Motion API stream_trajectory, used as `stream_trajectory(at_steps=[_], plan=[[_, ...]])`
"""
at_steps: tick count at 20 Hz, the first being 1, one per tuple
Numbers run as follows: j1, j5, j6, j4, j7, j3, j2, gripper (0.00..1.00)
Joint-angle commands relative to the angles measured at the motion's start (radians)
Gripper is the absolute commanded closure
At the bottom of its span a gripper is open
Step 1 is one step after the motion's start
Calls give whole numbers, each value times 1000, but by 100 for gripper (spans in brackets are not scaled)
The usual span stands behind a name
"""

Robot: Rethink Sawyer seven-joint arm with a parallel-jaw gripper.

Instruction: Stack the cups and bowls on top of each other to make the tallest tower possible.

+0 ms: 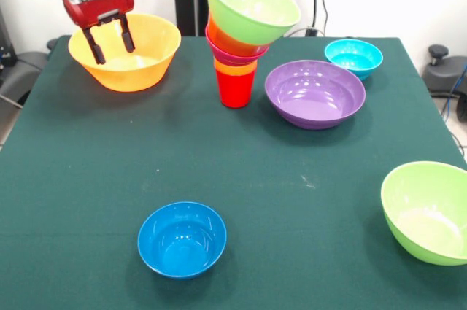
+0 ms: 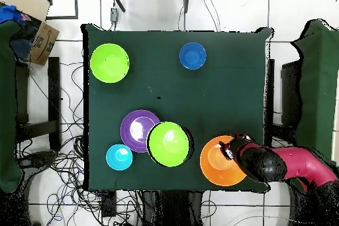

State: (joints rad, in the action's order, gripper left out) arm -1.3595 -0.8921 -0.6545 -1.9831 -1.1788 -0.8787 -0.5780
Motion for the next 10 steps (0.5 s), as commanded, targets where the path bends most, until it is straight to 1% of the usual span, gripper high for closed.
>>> stream_trajectory(at_steps=[1,7,10], plan=[[84,-65,-35,23,23,85,-64,0],[83,-64,-54,82,93,87,-28,0],[78,-69,-56,101,113,92,-6,0]])
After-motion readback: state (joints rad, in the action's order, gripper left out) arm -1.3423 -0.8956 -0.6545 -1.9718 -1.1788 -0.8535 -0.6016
